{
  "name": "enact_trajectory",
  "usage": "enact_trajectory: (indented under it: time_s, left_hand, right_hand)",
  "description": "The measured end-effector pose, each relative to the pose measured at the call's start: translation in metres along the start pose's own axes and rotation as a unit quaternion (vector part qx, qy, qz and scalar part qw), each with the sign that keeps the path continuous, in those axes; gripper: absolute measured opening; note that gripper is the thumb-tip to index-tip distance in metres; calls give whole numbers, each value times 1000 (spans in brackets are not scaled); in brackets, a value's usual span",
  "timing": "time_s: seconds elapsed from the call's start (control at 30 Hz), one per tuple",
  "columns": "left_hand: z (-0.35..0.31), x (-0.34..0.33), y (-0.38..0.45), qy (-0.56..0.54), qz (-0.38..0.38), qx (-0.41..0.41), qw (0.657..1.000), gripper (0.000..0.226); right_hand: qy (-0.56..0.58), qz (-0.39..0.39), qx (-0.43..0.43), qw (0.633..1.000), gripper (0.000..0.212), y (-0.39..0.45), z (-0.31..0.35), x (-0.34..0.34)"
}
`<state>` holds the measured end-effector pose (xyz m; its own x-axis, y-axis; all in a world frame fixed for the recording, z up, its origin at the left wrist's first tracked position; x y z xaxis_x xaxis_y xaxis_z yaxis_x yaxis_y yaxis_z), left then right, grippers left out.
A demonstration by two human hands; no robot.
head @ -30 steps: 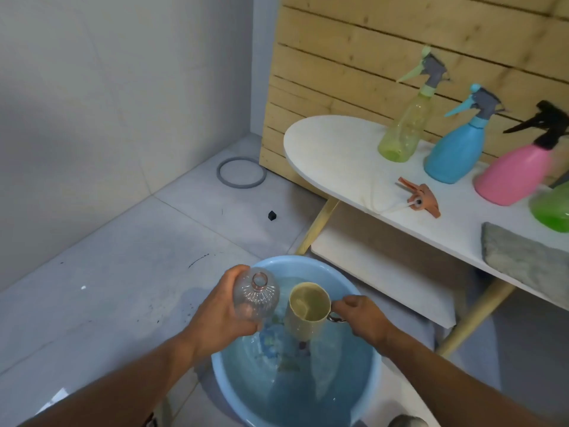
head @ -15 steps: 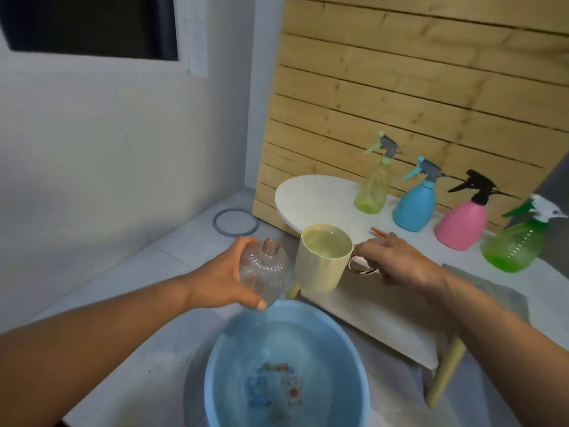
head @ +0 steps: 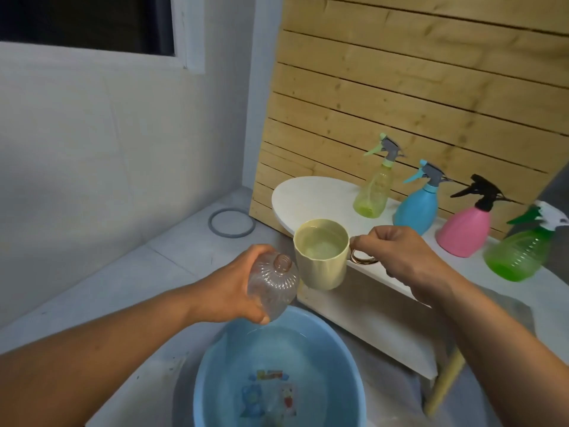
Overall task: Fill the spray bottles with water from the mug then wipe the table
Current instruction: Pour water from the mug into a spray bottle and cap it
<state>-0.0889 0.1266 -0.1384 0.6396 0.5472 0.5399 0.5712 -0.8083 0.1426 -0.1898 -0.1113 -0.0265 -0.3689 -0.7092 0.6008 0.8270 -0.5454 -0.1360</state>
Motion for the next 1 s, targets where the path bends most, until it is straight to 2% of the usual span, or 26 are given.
enact_trajectory:
  time_s: [0.17,0.37,1.0]
  left_hand:
    - [14,-14,1,16,20,11,1000,108]
    - [22,-12,3,10,9,19,1000,109]
    - [31,-18,0,25,8,32,999,114]
  right_hand:
    - [-15,-14,-1,1000,42,7,-6,-2]
    - [-30,-20,7,999,46,10,-6,-4]
    - [-119,-36,31,992,31,16,-3,-22]
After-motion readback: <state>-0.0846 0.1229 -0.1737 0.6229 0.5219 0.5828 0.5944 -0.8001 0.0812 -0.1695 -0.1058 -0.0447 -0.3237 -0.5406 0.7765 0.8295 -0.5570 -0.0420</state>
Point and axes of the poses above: each hand's wrist, its own y-axis towards the middle knuckle, its own x-axis out of the back of the hand, z = x × y, the point moved 9 cm from there along y, towards the middle knuckle, and after that the axes turned 9 degrees about -x, right-handed, at the moved point
